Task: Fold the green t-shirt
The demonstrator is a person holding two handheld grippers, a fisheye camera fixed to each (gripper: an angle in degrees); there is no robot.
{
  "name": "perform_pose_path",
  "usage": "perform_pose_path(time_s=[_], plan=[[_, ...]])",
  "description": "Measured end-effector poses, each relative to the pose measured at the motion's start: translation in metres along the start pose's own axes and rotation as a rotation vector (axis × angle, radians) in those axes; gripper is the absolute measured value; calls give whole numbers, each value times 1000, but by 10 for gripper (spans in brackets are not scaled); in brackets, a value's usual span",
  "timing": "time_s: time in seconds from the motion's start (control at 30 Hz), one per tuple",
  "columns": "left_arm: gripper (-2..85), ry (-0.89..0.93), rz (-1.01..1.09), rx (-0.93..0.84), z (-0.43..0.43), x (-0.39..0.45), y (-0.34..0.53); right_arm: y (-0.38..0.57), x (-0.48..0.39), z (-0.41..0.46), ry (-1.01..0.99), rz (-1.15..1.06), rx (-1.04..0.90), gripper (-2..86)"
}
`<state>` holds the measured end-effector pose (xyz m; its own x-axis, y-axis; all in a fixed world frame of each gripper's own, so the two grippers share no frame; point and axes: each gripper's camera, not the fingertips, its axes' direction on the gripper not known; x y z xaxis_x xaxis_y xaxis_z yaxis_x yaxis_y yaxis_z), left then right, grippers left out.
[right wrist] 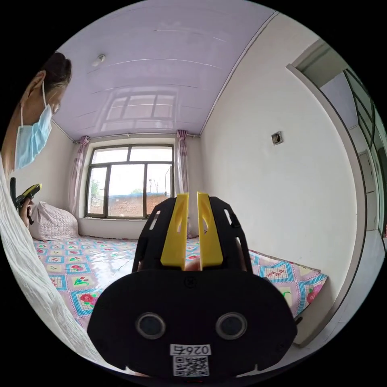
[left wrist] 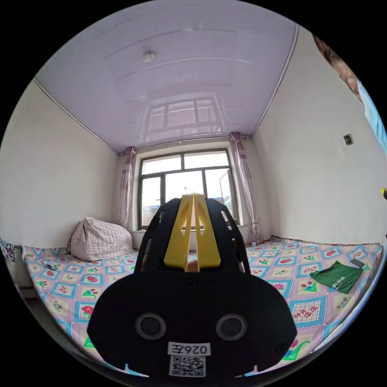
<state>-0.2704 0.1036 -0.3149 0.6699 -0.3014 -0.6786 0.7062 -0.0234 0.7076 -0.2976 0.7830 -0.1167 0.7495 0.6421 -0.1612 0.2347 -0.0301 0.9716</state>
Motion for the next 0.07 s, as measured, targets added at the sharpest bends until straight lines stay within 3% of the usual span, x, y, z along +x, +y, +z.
perform_pose_path(time_s=[0.07], plan=[[35, 127, -57, 50, -3, 7, -25, -3, -4, -18, -66, -11, 25, 8]])
